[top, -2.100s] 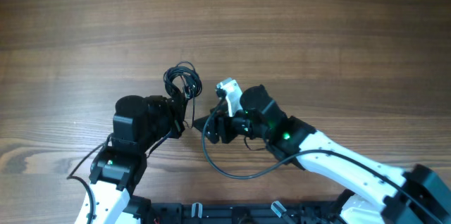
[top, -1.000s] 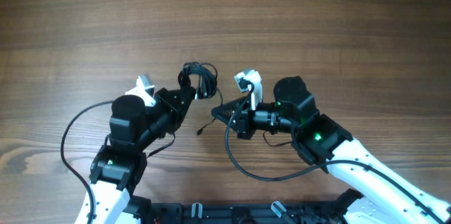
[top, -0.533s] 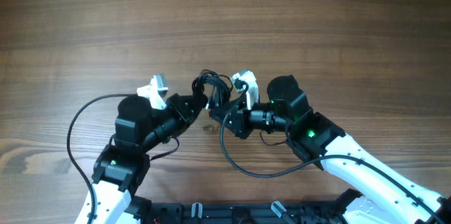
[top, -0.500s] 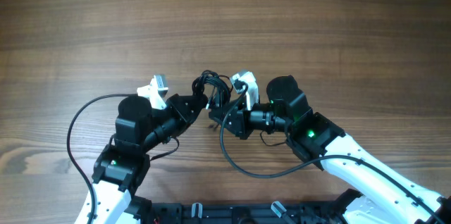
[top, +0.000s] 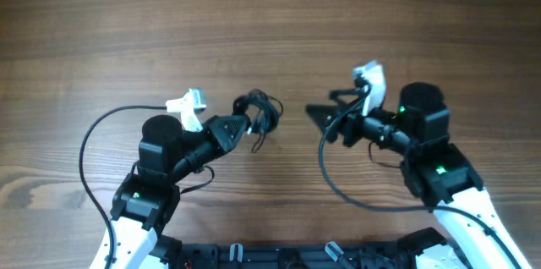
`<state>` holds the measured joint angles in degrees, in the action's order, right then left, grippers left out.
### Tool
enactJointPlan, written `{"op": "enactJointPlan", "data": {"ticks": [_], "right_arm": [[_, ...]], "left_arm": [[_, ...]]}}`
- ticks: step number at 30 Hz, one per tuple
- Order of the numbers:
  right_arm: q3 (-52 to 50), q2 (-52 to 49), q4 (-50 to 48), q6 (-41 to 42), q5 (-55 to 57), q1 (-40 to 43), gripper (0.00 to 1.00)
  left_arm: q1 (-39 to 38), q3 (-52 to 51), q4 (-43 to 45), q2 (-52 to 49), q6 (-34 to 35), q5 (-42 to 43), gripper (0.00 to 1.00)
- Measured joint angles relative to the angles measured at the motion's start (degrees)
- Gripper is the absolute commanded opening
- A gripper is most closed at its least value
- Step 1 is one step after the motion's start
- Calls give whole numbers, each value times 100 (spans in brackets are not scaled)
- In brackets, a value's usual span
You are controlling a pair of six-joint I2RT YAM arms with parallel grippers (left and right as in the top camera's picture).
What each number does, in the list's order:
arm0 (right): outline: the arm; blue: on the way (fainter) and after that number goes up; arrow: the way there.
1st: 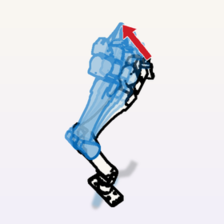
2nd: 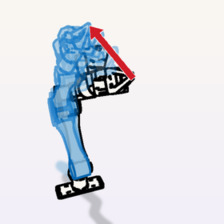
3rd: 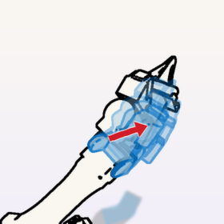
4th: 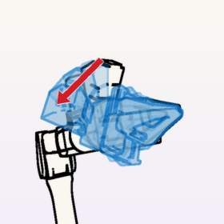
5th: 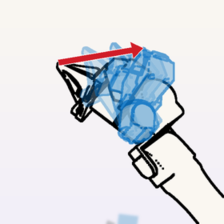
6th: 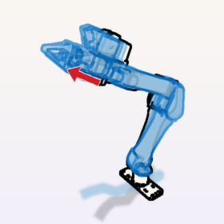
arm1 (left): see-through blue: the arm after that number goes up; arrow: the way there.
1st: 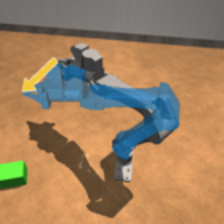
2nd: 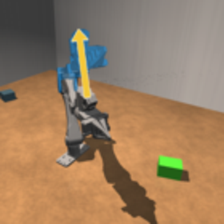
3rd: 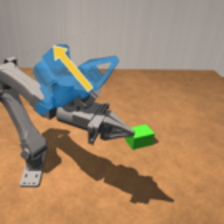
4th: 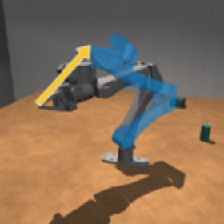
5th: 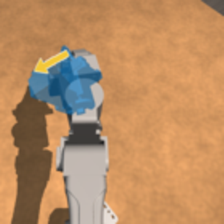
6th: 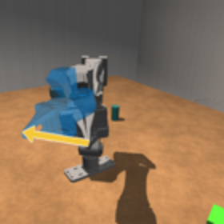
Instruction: Untangle cables
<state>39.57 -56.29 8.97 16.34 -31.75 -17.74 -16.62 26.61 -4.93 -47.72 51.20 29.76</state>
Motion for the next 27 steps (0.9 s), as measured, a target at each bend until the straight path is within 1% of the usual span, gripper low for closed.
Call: {"op": "enactJointPlan", "data": {"ticks": [2, 4, 8, 11, 15, 19, 20, 22, 25, 27], "right_arm": [[0, -144, -199, -66, 46, 122, 77], [0, -404, -420, -125, -179, 118, 76], [0, -1222, -911, -168, -1460, 96, 76], [0, -1668, -1143, -170, -2592, 92, 76], [0, -1878, -1250, -168, -3292, 92, 76], [0, -1878, -1294, -120, -3534, 79, 76], [0, -1878, -1294, -120, -3578, 15, 76], [0, -1878, -1292, -118, -3530, -142, 75], [0, -1878, -1292, -74, -3093, -474, 71], [0, -1878, -1384, 33, -2745, -531, 75]], "left_arm": [[0, 0, 0, 0, -221, 374, 4], [0, 0, 0, 0, -321, 614, 4], [-15, 0, 4, -2, -402, 916, 4], [-15, 0, 7, -50, -330, 914, 4], [-22, 0, 4, -267, -177, 911, 4], [-28, 0, 221, -501, 127, 870, 4], [-26, 0, 417, -636, 363, 763, 4], [-26, -2, 634, -719, 511, 748, 4], [-26, -2, 782, -756, 643, 796, 4], [-26, -2, 778, -758, 678, 876, 4]]}}
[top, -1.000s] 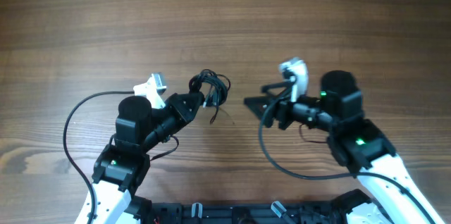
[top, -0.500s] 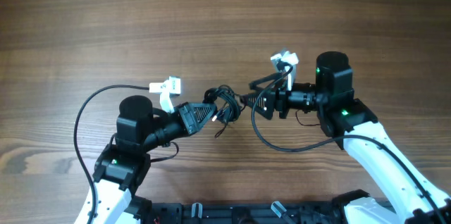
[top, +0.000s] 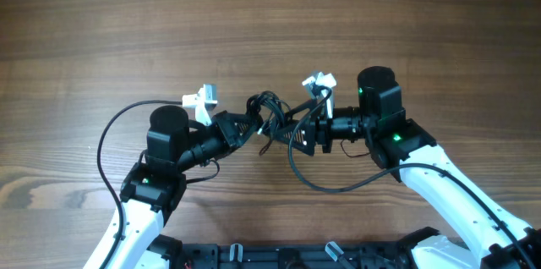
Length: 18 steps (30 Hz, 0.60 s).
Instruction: Untangle cables
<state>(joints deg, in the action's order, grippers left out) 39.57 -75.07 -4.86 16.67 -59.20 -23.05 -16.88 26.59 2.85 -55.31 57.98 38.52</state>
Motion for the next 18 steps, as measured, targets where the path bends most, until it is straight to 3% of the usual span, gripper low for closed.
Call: {"op": "enactJointPlan", "data": {"ticks": [3, 5, 9, 18], "right_arm": [[0, 4, -251, 219, 48, 243, 80], [0, 55, -326, 343, -92, 691, 91], [0, 92, -343, 358, -116, 1231, 96], [2, -275, -1174, 590, 195, 278, 96]], "left_arm": [[37, 0, -70, 2, 7, 68, 4], [247, 0, -74, 0, 26, 208, 4], [702, 0, -70, 0, -50, 686, 4], [765, -2, -96, 0, -133, 1307, 4]]}}
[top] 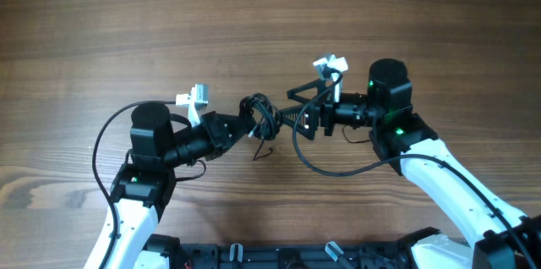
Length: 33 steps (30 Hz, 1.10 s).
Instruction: Untangle cables
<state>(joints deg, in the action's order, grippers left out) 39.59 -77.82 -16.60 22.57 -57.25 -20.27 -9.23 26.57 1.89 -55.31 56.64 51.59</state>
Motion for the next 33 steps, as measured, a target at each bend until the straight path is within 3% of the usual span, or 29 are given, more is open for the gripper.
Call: {"op": "enactJointPlan", "data": {"ticks": [11, 18, 33], "right_arm": [[0, -133, -273, 321, 483, -304, 92], [0, -201, 166, 317, 870, -155, 100], [0, -262, -317, 341, -17, -365, 100]], "left_arm": [[42, -39, -57, -31, -22, 17, 4], [39, -39, 151, -31, -17, 98, 4], [35, -37, 330, -20, -20, 385, 4]]}}
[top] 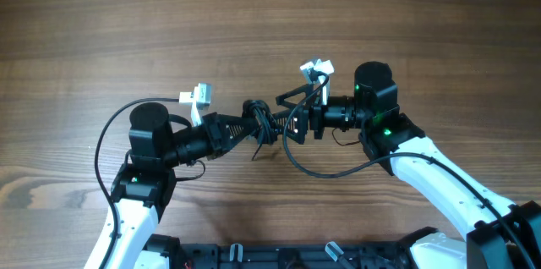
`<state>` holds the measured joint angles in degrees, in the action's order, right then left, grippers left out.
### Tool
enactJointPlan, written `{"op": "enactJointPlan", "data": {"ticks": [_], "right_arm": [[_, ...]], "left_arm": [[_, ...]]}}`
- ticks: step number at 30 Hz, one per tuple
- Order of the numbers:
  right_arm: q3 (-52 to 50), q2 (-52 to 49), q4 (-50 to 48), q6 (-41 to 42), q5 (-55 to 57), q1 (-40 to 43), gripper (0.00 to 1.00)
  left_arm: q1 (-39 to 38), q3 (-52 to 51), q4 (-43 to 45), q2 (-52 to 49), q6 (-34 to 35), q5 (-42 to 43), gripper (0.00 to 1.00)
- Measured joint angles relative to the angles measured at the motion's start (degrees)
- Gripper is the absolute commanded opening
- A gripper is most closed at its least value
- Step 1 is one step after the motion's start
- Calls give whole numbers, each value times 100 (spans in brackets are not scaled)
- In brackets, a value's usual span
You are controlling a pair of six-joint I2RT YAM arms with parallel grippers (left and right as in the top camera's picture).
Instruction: Untangle cables
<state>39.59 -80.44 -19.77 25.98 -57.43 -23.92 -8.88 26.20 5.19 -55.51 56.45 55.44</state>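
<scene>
A small black tangle of cable [259,120] is held just above the wooden table [270,15] at its centre. One loose end [256,152] trails from it toward the front. My left gripper [246,125] comes in from the left and is shut on the tangle's left side. My right gripper [280,119] comes in from the right, open, with one finger [287,98] behind the tangle's right edge and the other in front. Whether these fingers touch the cable cannot be told.
Each arm's own black supply cable loops beside it, the left loop [101,146] and the right loop [325,170]. White camera mounts stand on both wrists. A dark frame [254,256] runs along the table's front edge.
My right gripper has moved left from a short gap beside the tangle and now straddles its right edge. The left gripper still holds the tangle in about the same place.
At first my left gripper held the tangle while the right one stood open well to the right. Then the right gripper was against the tangle, then a little back from it with the bundle still in the left gripper. Now it is at the tangle again.
</scene>
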Motion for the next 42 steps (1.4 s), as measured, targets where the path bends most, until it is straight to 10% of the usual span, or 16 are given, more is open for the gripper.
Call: {"op": "enactJointPlan", "data": {"ticks": [6, 13, 16, 19, 28, 35, 42], "right_arm": [[0, -2, -240, 105, 166, -293, 100], [4, 9, 173, 402, 1246, -643, 19], [50, 39, 811, 595, 1991, -562, 8], [26, 2, 1340, 658, 2820, -240, 6], [26, 2, 1342, 286, 1934, 538, 53], [26, 2, 1333, 273, 498, 177, 48], [20, 2, 522, 820, 608, -481, 41]], "left_arm": [[-208, 0, -4, 0, 0, -4, 4], [-271, -2, -70, -20, 26, -413, 4], [-254, -28, -83, -74, 68, -586, 4], [-262, -26, -20, -48, 74, -538, 4], [-247, -2, -962, -31, 575, -1740, 4], [-232, -7, -1250, -33, 2573, -3383, 4], [-339, -7, -1252, -33, 3034, -3654, 4]]}}
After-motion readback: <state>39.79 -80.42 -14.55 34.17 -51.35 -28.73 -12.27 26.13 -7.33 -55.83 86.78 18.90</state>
